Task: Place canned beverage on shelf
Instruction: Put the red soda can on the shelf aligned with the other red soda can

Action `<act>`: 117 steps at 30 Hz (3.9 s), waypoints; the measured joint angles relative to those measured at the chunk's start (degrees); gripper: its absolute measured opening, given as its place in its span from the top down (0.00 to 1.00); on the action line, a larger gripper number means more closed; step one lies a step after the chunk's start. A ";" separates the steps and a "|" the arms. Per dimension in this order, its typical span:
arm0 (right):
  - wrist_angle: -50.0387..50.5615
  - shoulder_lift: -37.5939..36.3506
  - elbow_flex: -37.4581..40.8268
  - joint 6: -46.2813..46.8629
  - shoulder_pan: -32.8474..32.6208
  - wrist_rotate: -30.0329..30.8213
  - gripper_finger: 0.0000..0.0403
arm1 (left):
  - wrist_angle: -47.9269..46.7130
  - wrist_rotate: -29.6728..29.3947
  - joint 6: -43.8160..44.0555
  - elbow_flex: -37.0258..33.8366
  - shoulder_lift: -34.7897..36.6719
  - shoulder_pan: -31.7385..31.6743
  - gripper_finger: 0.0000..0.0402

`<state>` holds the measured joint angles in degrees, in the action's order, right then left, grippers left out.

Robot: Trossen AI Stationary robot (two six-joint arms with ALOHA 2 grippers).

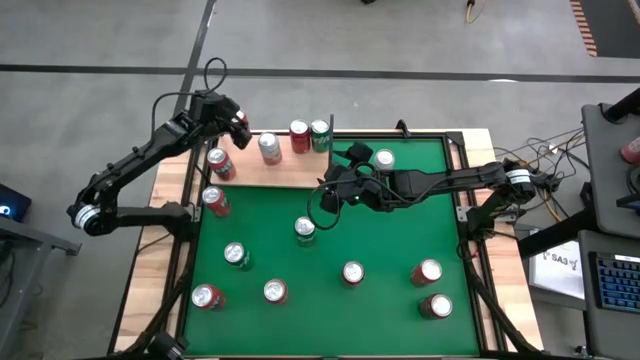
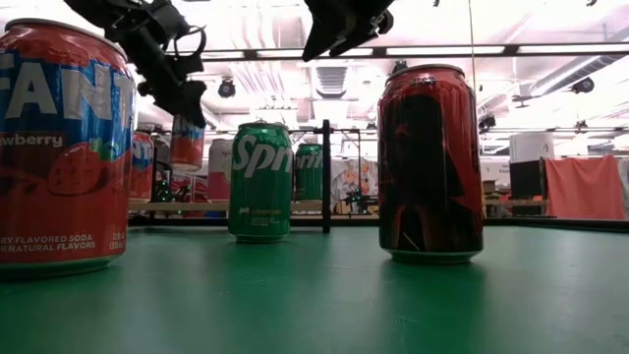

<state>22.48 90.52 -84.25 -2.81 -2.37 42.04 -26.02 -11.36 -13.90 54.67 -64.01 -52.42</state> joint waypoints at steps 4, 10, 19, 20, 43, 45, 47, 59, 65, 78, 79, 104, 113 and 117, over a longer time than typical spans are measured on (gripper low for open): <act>0.00 0.00 0.00 0.49 0.00 0.00 0.05 | 0.60 -0.09 0.95 -1.89 0.02 -0.52 0.30; 0.00 0.00 0.02 0.89 0.00 0.00 0.05 | 5.62 -0.13 1.44 -5.72 0.04 -0.62 0.30; 0.00 0.00 0.04 1.49 0.00 0.00 0.05 | 10.78 -0.15 3.47 -11.01 0.09 -0.66 0.30; 0.00 0.00 0.04 1.49 0.00 0.00 0.05 | 10.66 -0.15 3.58 -11.33 0.09 -0.66 0.30; -0.04 0.00 0.04 1.33 0.00 0.00 0.05 | 10.99 -0.28 4.17 -13.62 0.11 -0.68 0.27; -0.07 0.00 0.04 1.33 0.00 0.00 0.05 | 11.02 -0.28 4.33 -13.64 0.11 -0.68 0.25; -0.13 0.00 0.04 1.33 0.00 0.00 0.05 | 10.99 -0.28 4.36 -13.64 0.11 -0.68 0.23; -0.46 0.00 0.04 1.33 0.00 0.00 0.05 | 8.63 -0.29 4.78 -9.92 0.58 -0.66 0.18; -0.46 0.00 0.04 1.33 0.00 0.00 0.05 | 2.31 -0.24 4.01 -2.83 0.61 -0.68 0.19; -0.46 0.00 0.04 1.36 0.00 0.00 0.05 | -15.80 -0.09 2.67 8.42 -4.17 -0.72 0.68; -0.46 0.00 0.04 1.36 0.00 0.00 0.05 | -16.08 -0.09 2.64 8.42 -4.56 -0.72 0.76; -0.42 0.00 0.04 1.36 0.00 -0.02 0.05 | -21.85 -4.97 4.58 7.80 -8.26 -0.66 1.00; -0.39 0.00 0.04 1.36 0.00 -0.27 0.05 | -24.30 -9.31 5.56 8.17 -8.26 -0.66 1.00; -0.39 0.00 0.04 1.38 -0.02 -0.48 0.05 | -26.05 -14.59 6.11 8.17 -8.21 -0.67 1.00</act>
<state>22.09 90.52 -84.20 -1.43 -2.39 41.56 -52.07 -25.95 -7.80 62.85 -72.22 -53.09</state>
